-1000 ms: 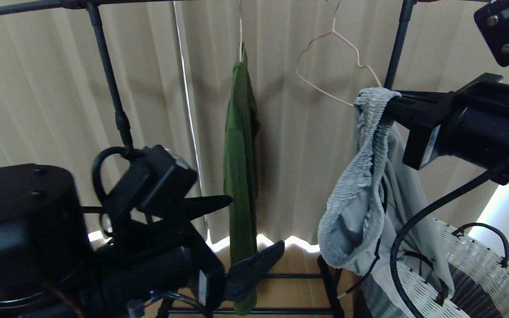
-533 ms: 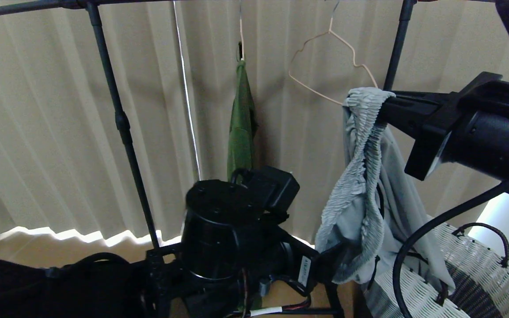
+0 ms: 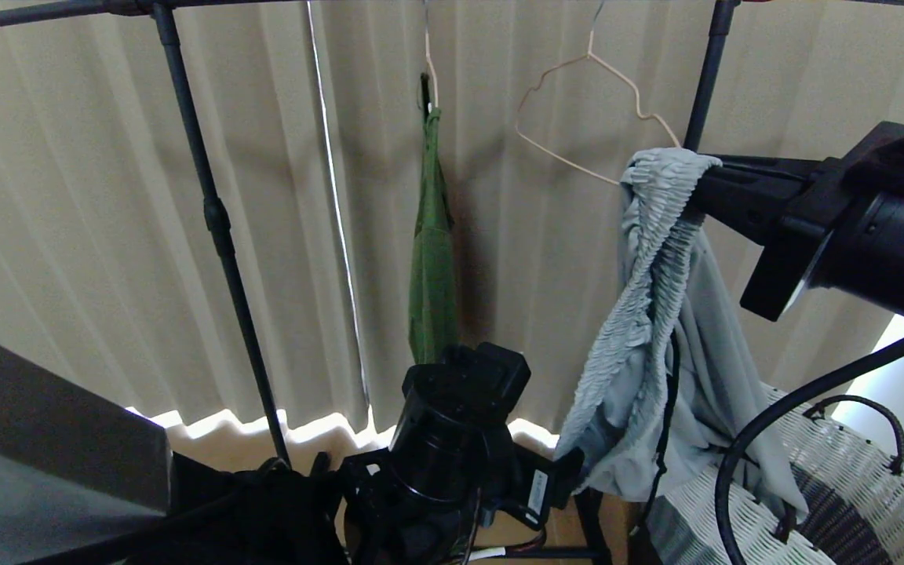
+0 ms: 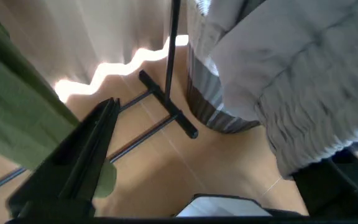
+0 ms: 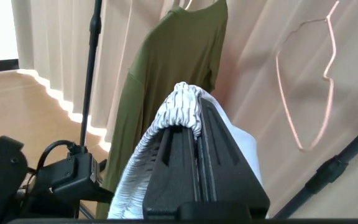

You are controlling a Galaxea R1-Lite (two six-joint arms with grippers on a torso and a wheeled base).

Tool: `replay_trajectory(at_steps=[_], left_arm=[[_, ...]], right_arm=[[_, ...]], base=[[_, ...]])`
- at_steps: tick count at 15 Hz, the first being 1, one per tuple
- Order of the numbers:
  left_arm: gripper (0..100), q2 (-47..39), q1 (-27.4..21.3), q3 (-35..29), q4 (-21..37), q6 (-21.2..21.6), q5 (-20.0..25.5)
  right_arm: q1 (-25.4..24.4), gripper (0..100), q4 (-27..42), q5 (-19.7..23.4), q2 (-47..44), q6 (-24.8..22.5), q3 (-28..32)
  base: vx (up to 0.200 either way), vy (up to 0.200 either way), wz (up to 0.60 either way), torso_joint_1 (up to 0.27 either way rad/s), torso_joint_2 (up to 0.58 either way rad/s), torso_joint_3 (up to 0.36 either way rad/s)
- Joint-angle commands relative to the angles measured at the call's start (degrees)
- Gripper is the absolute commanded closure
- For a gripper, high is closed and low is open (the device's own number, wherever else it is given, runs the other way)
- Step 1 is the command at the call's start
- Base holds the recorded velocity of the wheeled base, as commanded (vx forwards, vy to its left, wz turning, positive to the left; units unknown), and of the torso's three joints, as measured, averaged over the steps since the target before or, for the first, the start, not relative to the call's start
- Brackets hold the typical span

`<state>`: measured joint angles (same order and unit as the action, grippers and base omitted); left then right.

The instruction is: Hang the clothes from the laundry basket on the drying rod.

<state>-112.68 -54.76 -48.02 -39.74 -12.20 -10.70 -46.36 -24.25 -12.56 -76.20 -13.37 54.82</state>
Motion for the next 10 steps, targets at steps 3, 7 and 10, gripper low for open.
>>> replay_trajectory(at_steps=[3, 7, 10], left_arm=[[100, 0.88, 0.27, 2.76, -0.07, 0.16, -2.3], [100, 13.01, 3.87, 13.13, -5.96, 5.96, -6.26], [100, 25.4, 13.1, 10.84, -5.61, 13.26, -5.91]], right_arm=[[1.71, 100, -0.1, -0.1, 0.09, -0.07, 0.02], [10.94, 100, -0.1, 0.43, -0.26, 0.01, -0.15], [12.0, 100, -0.19, 1.39, -0.35, 1.6, 0.02]], base=[[0.0, 0.0, 0.0, 0.0, 0.0, 0.0], [0.0, 0.0, 0.0, 0.0, 0.0, 0.0], [0.0, 0.0, 0.0, 0.0, 0.0, 0.0]])
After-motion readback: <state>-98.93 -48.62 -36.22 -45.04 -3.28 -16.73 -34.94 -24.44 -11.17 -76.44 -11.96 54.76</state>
